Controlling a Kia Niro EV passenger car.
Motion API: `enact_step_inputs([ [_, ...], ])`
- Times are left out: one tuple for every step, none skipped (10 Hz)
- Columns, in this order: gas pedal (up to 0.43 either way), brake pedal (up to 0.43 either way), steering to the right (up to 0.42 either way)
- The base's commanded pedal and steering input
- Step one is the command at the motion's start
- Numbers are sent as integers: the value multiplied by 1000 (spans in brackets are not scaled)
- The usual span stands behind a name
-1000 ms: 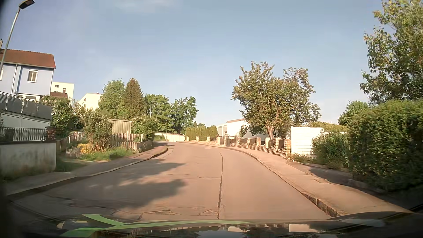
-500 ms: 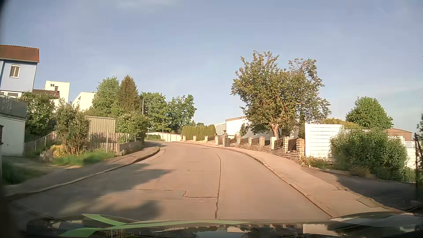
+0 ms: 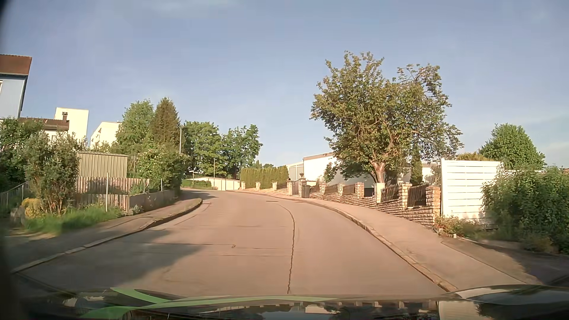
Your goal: Follow the waypoints while adhering to traffic rules and regulations
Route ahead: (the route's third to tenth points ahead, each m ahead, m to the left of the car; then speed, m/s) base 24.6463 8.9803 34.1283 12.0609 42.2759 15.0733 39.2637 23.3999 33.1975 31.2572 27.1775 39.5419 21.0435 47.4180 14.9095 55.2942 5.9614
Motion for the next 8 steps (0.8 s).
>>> enact_step_inputs([
  [157, 0, -6],
  [157, 0, -7],
  [157, 0, -7],
  [157, 0, -8],
  [157, 0, -14],
  [157, 0, -17],
  [157, 0, -17],
  [157, 0, -17],
])
